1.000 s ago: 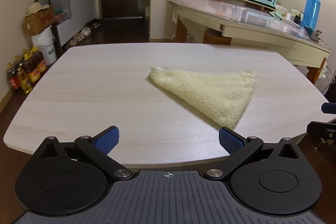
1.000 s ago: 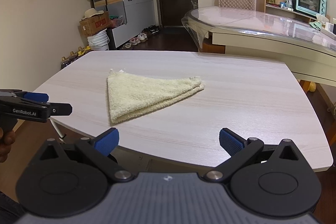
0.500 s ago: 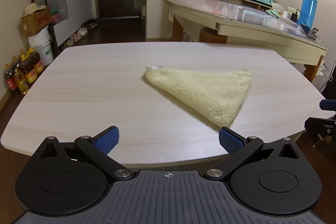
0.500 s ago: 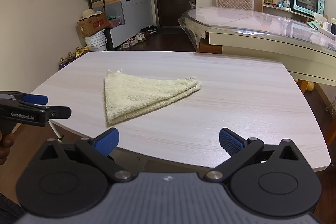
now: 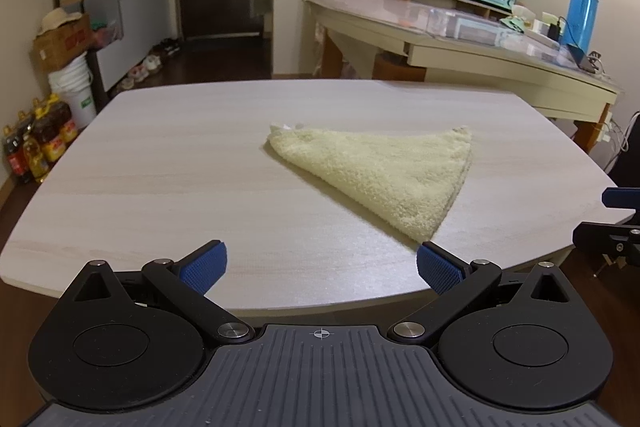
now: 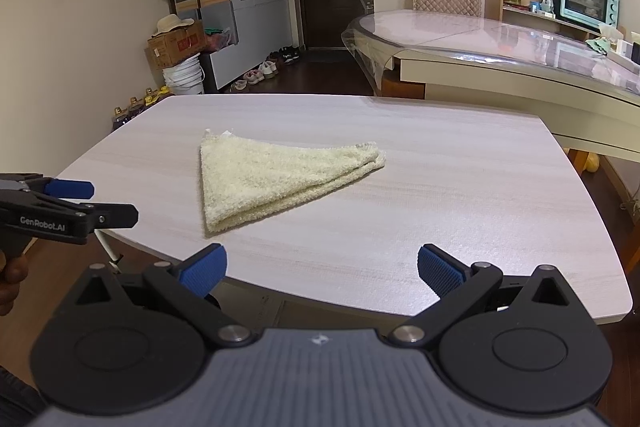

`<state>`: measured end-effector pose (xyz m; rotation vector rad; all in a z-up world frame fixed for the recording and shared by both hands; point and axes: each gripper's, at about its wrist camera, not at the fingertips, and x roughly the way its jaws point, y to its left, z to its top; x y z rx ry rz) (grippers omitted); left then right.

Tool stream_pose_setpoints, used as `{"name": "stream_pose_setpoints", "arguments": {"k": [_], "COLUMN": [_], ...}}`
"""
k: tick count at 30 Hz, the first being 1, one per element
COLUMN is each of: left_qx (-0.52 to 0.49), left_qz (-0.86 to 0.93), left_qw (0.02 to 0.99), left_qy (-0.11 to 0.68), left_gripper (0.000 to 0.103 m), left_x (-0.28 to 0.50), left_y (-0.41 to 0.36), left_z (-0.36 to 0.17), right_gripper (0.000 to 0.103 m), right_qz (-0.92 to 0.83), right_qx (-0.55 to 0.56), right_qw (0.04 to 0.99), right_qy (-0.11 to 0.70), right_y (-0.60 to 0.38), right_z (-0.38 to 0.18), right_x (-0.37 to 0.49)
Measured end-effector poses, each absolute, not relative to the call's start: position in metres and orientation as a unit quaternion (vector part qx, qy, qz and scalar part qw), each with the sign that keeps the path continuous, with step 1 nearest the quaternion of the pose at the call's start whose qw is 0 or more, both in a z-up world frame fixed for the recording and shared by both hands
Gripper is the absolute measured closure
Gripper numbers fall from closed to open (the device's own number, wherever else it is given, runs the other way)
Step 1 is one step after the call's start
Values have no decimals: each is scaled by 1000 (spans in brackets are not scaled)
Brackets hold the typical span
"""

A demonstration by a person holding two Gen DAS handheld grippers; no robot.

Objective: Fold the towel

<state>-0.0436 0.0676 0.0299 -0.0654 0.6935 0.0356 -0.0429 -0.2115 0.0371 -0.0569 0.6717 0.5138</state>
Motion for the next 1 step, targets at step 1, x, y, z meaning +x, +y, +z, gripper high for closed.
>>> {"name": "stream_pose_setpoints", "arguments": {"k": [1], "left_qx": [-32], "left_qz": [17], "left_qw": [940], "left_qy": [339], "left_gripper": [0], "left_x": [-44], "left_y": [68], "left_z": [30], "right_gripper": [0], "right_qz": [249], "right_qx": [-28], "right_qw": [912], "right_qy": [326], "right_y": [-211], "right_z": [37], "right_x": [-43]}}
